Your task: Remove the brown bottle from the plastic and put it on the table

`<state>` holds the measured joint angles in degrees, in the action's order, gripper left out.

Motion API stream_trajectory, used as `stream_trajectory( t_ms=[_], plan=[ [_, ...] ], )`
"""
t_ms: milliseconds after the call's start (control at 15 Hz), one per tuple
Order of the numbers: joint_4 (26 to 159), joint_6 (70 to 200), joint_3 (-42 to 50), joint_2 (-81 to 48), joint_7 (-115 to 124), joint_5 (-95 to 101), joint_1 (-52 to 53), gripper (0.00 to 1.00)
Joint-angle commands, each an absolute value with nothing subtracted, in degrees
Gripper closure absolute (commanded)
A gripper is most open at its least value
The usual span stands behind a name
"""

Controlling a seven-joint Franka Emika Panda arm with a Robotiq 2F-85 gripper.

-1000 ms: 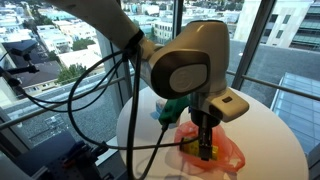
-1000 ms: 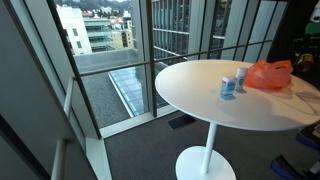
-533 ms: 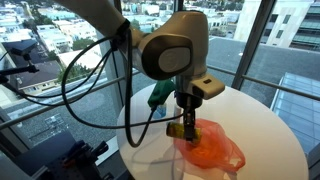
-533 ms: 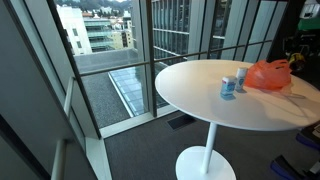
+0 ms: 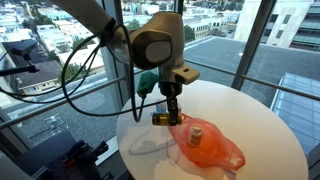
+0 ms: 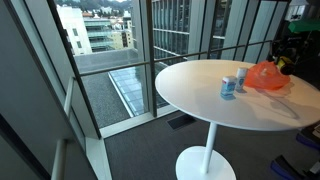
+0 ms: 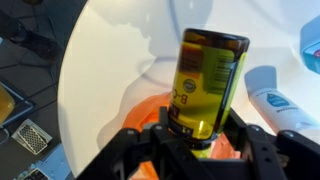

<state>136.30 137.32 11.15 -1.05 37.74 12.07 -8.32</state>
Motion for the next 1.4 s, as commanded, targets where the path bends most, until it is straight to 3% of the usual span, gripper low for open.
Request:
stream_trajectory(
  t_ms=[0,1000,1067,1333],
  plan=[
    [136.98,136.77,9.23,-0.54,34.15,11.98,-7.45,0.69],
    [133.47,136.45,8.80,-9.67,24.90,9.71,-6.50,0.69],
    [134.78,138.25,8.96,-9.88,27.72,11.37,-5.53,0.44],
    [134.45,138.02,9.37,-9.96,26.52,10.59,-5.73,0.44]
  ],
)
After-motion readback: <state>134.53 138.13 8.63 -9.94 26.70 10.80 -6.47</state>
